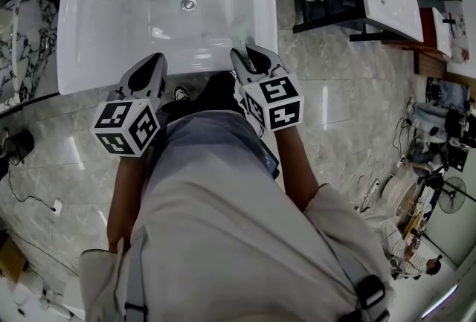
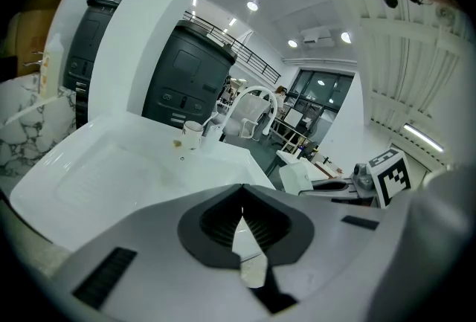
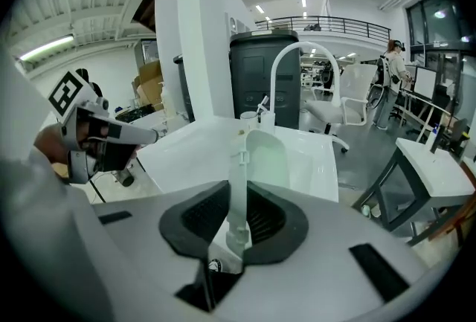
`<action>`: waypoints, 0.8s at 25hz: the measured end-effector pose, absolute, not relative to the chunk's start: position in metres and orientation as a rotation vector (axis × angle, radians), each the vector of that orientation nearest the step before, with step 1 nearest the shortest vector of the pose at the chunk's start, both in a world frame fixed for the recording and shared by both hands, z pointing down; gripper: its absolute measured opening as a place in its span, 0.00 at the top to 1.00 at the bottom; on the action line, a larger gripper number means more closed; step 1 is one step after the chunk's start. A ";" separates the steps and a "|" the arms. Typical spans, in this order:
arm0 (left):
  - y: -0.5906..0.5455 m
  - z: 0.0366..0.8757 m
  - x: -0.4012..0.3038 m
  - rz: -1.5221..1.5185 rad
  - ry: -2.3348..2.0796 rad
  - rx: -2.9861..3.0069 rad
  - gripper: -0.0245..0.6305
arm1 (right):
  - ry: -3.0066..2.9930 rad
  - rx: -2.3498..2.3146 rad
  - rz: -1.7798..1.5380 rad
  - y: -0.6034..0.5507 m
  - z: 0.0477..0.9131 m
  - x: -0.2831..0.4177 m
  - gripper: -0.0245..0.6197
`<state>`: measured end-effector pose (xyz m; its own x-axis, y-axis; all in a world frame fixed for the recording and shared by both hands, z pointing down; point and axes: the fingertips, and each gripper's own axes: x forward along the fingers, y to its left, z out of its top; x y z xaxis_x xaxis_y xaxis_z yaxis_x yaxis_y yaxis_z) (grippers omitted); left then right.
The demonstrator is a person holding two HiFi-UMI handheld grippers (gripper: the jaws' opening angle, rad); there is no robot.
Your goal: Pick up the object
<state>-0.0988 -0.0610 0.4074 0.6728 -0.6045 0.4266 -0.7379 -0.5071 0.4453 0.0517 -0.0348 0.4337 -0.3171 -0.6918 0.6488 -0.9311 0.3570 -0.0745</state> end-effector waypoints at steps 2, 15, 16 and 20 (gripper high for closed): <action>-0.060 0.407 -0.100 0.287 -1.038 2.282 0.96 | -2.121 1.424 0.617 -0.034 0.428 0.052 0.86; -0.056 0.404 -0.096 0.290 -1.046 2.309 0.96 | -2.186 1.475 0.640 -0.031 0.409 0.051 0.86; -0.056 0.404 -0.096 0.292 -1.048 2.309 0.96 | -2.184 1.473 0.637 -0.031 0.409 0.051 0.86; -0.059 0.401 -0.096 0.270 -1.066 2.307 0.96 | -2.171 1.459 0.626 -0.033 0.410 0.052 0.86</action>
<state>-0.0959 -0.0585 0.4015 0.6604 -0.6317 0.4059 -0.7488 -0.5140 0.4184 0.0516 -0.0329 0.4102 -0.3410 -0.7301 0.5922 -0.9333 0.3384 -0.1201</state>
